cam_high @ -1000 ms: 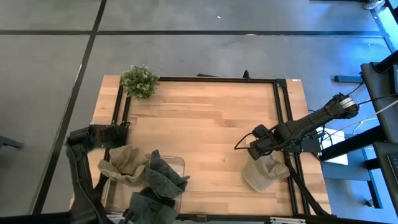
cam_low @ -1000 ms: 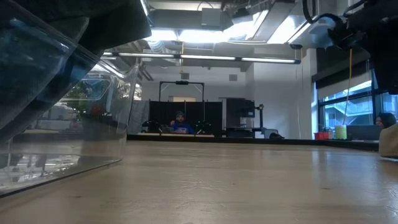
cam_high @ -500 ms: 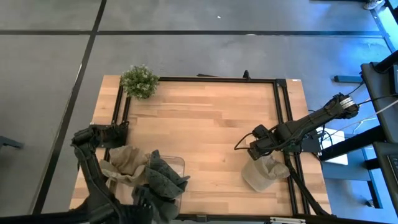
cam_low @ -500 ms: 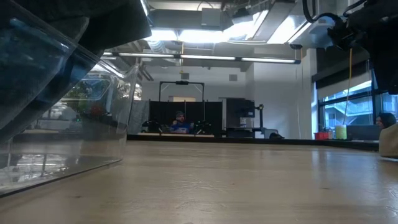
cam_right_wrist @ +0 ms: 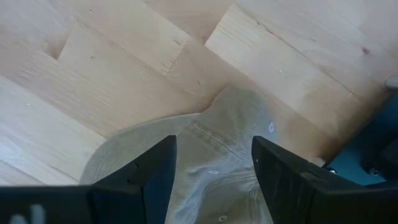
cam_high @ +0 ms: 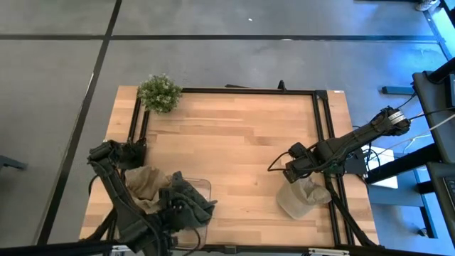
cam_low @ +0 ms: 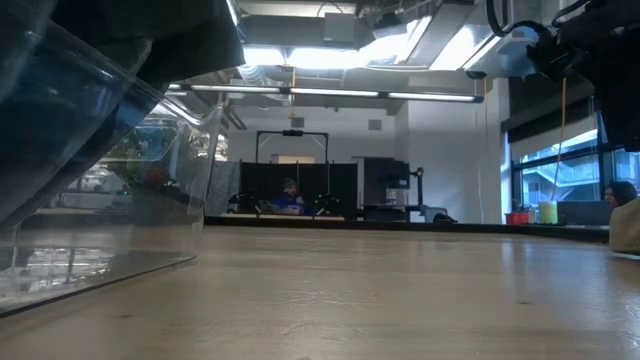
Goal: Pick & Place hat
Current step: Put the black cap into the right transparent bin, then put the brown cap into the left transparent bin
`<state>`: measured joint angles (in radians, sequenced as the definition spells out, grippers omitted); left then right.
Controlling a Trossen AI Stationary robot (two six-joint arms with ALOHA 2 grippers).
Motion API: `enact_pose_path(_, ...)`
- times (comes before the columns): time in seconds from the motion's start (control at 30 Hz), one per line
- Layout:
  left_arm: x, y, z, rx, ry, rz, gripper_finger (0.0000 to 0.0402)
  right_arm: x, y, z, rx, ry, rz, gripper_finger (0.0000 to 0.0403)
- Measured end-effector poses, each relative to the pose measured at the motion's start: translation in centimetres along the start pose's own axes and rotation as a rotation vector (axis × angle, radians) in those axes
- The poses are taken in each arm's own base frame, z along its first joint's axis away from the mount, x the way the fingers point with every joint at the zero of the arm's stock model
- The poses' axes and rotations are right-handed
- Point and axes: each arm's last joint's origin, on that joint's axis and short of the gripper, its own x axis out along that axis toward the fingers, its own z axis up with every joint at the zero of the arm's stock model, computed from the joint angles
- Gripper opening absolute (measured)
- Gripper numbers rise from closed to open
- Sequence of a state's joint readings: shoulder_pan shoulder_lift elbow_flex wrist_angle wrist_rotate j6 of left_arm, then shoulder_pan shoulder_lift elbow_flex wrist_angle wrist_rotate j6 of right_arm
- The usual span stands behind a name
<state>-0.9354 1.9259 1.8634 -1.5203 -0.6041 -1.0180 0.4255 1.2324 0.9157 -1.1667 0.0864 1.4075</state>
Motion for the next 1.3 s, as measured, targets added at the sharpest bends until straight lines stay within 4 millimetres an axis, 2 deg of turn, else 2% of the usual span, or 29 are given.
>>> enact_pose_path(0.23, 0.6, 1.4, 1.2, 0.071, 0.026, 0.048, 0.0164, 0.0, 0.0, 0.0, -0.004, 0.000, -0.001, 0.0210)
enact_pose_path(0.43, 1.5, 2.1, 2.0, 0.089, 0.109, 0.014, 0.0164, 0.0, 0.0, 0.0, -0.006, 0.001, -0.004, 0.0210)
enact_pose_path(0.57, 0.5, 1.9, 2.3, 0.111, 0.102, -0.032, 0.0164, 0.0, 0.0, 0.0, -0.033, 0.000, -0.004, 0.0210)
enact_pose_path(0.77, 0.3, 1.8, 2.1, 0.127, 0.141, -0.072, 0.0164, 0.0, 0.0, 0.0, -0.068, -0.001, -0.005, 0.0210)
enact_pose_path(1.07, 2.1, 2.0, 1.7, 0.143, 0.205, -0.037, 0.0164, 0.0, 0.0, 0.1, -0.069, -0.025, -0.009, 0.0210)
enact_pose_path(1.17, 1.3, 2.3, 1.7, 0.137, 0.171, -0.038, 0.0164, 0.0, -0.1, 0.1, -0.069, -0.025, -0.010, 0.0210)
enact_pose_path(1.3, -0.6, 3.8, 1.8, 0.101, 0.110, -0.060, 0.0164, 0.0, 0.0, 0.1, -0.067, -0.025, -0.009, 0.0210)
